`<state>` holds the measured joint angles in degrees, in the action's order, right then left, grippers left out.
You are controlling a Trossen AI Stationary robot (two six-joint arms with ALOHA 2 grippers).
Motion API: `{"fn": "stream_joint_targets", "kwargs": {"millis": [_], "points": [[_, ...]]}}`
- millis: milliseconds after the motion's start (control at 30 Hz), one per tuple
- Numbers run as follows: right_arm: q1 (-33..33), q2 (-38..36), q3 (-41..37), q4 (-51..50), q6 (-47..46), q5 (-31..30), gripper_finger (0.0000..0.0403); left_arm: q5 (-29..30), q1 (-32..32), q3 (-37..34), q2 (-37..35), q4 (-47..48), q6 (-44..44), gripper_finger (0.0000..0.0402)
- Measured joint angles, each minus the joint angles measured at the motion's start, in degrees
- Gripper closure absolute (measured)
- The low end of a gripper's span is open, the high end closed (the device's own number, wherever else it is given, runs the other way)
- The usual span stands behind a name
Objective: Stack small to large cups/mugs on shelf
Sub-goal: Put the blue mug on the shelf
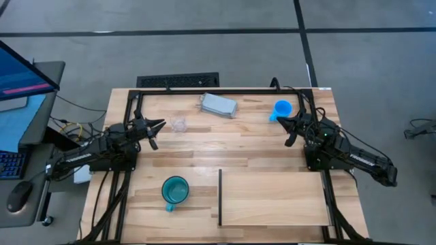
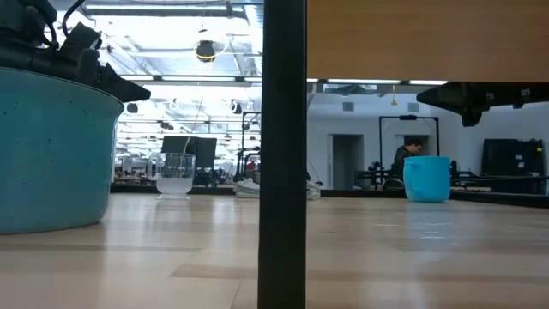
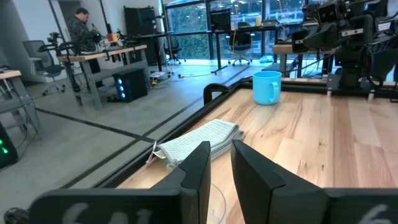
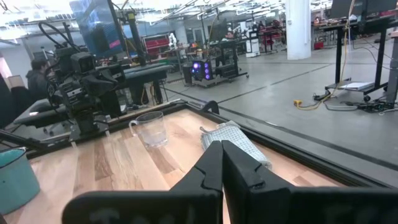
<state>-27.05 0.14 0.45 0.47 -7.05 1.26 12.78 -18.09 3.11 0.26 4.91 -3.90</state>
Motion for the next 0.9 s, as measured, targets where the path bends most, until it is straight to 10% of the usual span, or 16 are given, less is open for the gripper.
{"fn": "stream_joint_targets", "kwargs": {"millis": [900], "points": [[-1.0,0.0,0.0,4.4,-4.5,-6.3,0.0381,0.1,0.0,0.0,0.0,0.0,1.2,0.0345]]}}
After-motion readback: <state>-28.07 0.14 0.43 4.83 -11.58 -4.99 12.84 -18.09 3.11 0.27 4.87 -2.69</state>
